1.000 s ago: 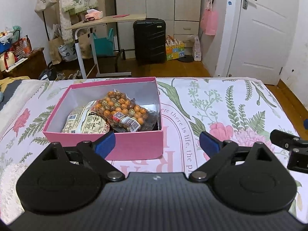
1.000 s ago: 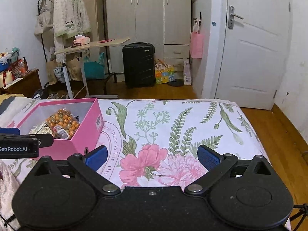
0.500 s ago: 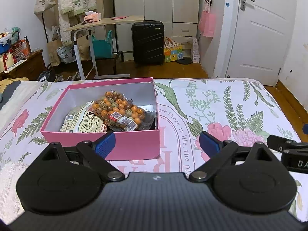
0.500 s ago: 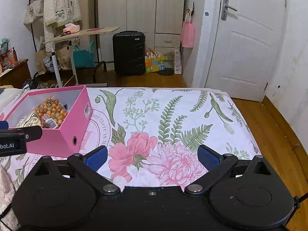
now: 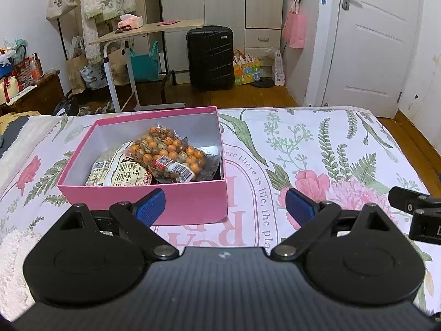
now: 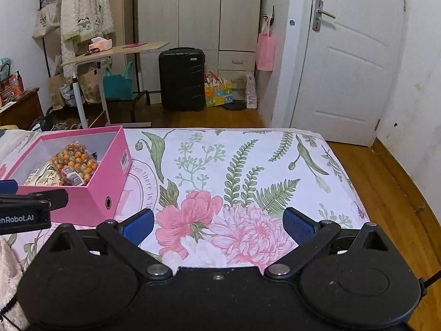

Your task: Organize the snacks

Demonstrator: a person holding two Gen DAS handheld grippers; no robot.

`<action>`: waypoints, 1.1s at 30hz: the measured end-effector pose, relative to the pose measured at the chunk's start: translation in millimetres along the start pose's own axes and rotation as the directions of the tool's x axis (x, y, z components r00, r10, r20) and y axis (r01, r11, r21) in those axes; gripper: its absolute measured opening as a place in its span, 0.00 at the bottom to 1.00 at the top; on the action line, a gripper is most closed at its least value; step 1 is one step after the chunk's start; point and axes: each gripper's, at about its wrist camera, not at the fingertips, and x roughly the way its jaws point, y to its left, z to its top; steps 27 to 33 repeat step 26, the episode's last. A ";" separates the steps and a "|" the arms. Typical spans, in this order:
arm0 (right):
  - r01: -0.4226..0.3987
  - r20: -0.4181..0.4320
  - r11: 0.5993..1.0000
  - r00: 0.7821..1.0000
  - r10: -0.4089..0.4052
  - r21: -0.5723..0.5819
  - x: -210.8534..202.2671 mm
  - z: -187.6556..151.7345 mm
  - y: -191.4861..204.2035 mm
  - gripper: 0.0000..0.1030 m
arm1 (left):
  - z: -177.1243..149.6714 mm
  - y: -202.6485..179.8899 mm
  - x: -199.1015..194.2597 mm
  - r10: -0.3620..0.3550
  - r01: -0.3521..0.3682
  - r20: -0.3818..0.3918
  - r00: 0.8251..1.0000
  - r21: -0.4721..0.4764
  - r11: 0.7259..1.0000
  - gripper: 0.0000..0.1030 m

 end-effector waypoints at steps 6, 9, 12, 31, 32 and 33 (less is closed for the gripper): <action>0.004 -0.007 1.000 1.000 -0.004 0.004 -0.1 -0.3 0.2 0.98 | 0.2 0.0 -1.4 0.000 0.000 0.005 1.000 0.005 1.000 0.92; 0.003 -0.011 1.000 1.000 -0.003 0.008 1.3 0.2 -0.4 0.98 | 0.3 0.5 -1.3 0.003 -0.003 0.005 1.000 0.006 1.000 0.92; 0.003 -0.016 1.000 1.000 -0.003 0.007 2.5 -0.1 -0.3 0.98 | 0.5 0.2 -1.6 0.001 -0.001 0.006 1.000 0.006 1.000 0.93; 0.005 -0.031 1.000 0.999 -0.005 0.004 6.2 -2.1 -1.7 0.98 | -1.5 0.1 -1.3 0.024 -0.024 0.021 1.000 0.019 1.000 0.96; 0.005 -0.031 1.000 0.999 -0.005 0.004 6.2 -2.1 -1.7 0.98 | -1.5 0.1 -1.3 0.024 -0.024 0.021 1.000 0.019 1.000 0.96; 0.005 -0.031 1.000 0.999 -0.005 0.004 6.2 -2.1 -1.7 0.98 | -1.5 0.1 -1.3 0.024 -0.024 0.021 1.000 0.019 1.000 0.96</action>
